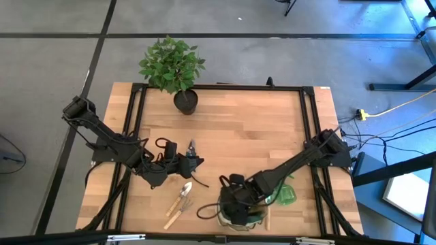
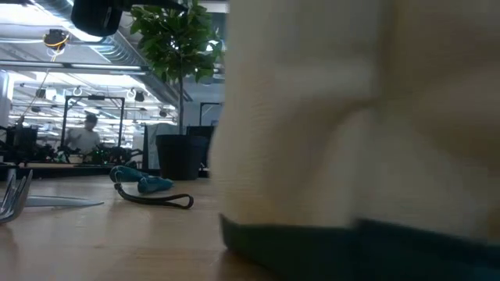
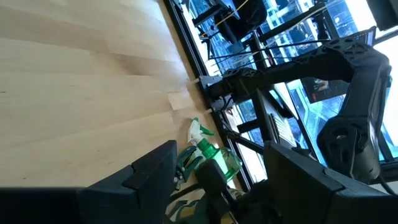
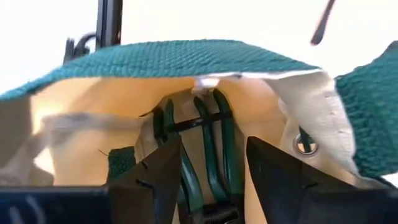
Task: Pick & Place Garden tools in Gardening bag
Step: Adjust the brown gardening bag on the table
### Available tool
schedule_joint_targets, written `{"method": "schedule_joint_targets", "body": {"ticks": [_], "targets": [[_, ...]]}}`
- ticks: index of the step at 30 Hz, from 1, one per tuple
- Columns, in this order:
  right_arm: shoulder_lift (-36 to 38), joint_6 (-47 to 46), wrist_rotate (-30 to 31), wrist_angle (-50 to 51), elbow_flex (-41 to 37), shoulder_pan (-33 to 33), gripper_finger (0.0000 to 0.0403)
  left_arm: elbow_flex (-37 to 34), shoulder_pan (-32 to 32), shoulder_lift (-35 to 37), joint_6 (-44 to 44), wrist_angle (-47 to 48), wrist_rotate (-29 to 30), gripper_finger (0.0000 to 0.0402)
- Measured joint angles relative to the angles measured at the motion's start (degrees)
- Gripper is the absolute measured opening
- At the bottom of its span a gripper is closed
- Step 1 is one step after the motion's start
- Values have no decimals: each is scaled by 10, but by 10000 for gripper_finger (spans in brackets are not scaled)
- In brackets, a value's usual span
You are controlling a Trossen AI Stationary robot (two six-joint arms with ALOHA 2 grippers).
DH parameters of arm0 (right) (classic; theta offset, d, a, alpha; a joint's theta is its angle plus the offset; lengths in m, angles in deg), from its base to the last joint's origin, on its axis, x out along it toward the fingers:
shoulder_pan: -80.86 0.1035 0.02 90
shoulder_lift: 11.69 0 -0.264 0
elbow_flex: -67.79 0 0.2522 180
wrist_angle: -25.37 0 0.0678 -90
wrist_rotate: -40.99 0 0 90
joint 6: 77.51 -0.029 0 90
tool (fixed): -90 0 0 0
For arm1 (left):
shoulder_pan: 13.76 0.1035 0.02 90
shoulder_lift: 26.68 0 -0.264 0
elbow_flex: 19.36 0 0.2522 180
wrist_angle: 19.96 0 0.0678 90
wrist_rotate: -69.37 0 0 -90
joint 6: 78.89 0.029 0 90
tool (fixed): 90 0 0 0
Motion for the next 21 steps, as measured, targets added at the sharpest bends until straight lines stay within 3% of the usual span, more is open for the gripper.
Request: {"method": "schedule_joint_targets", "body": {"ticks": [10,16,21], "targets": [[0,-46,7,-72,0,-42,175,0,0,0,0,14,-7,235],[21,-42,-71,-70,0,-57,175,0,0,0,10,14,-11,235],[48,17,-167,-83,0,-60,175,0,0,0,11,14,-11,235]]}}
